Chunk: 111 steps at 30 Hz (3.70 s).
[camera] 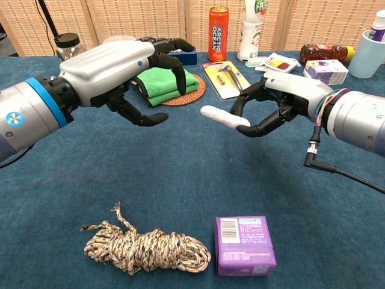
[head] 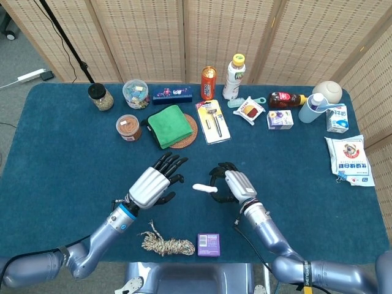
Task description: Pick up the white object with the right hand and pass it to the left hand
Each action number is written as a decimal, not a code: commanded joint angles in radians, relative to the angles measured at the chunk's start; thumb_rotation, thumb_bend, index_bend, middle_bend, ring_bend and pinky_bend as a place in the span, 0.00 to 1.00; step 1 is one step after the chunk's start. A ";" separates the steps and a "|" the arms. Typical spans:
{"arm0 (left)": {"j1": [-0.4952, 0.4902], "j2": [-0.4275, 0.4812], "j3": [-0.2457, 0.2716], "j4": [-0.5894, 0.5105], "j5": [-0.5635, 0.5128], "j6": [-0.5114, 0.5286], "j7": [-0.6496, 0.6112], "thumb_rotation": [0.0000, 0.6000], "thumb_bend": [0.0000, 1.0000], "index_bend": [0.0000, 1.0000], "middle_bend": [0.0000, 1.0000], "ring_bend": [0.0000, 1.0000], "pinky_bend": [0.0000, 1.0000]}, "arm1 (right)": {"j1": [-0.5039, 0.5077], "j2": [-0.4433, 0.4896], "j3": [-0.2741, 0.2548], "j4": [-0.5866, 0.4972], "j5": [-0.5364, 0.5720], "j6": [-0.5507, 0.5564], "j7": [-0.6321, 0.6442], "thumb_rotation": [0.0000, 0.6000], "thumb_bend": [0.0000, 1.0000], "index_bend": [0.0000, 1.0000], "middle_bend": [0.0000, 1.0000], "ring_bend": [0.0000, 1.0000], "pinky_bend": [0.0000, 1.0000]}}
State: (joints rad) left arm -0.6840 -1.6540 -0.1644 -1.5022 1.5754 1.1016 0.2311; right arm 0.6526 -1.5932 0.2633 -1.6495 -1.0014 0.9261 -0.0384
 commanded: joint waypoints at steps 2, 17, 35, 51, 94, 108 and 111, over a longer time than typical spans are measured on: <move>-0.020 -0.024 -0.013 0.012 -0.015 -0.016 0.014 1.00 0.29 0.41 0.08 0.05 0.01 | 0.008 -0.005 0.001 0.004 -0.005 -0.006 0.001 1.00 0.40 0.60 0.29 0.11 0.00; -0.070 -0.089 -0.022 0.048 -0.066 -0.041 0.045 1.00 0.29 0.43 0.08 0.05 0.01 | 0.026 -0.012 -0.007 -0.001 -0.026 -0.019 0.026 1.00 0.40 0.60 0.29 0.11 0.00; -0.085 -0.113 -0.013 0.047 -0.098 -0.032 0.058 1.00 0.29 0.53 0.08 0.05 0.01 | 0.031 -0.009 -0.014 -0.007 -0.037 -0.016 0.044 1.00 0.40 0.61 0.29 0.11 0.00; -0.092 -0.126 -0.013 0.062 -0.122 -0.023 0.064 1.00 0.31 0.61 0.09 0.06 0.01 | 0.032 -0.003 -0.019 -0.007 -0.043 -0.019 0.064 1.00 0.40 0.62 0.30 0.12 0.00; -0.063 0.022 -0.027 -0.038 -0.141 0.032 0.043 1.00 0.37 0.68 0.13 0.07 0.01 | -0.025 0.127 -0.032 -0.042 -0.063 0.032 0.082 1.00 0.40 0.64 0.33 0.14 0.00; -0.047 0.072 -0.027 -0.056 -0.139 0.052 0.002 1.00 0.37 0.68 0.13 0.07 0.01 | -0.049 0.170 -0.035 -0.063 -0.067 0.052 0.086 1.00 0.39 0.64 0.33 0.14 0.00; -0.049 0.072 -0.029 -0.057 -0.140 0.052 0.001 1.00 0.37 0.68 0.13 0.07 0.01 | -0.051 0.172 -0.035 -0.061 -0.067 0.052 0.088 1.00 0.40 0.64 0.33 0.14 0.00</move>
State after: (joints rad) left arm -0.7327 -1.5824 -0.1934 -1.5588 1.4352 1.1540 0.2324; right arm 0.6014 -1.4210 0.2283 -1.7105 -1.0683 0.9785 0.0501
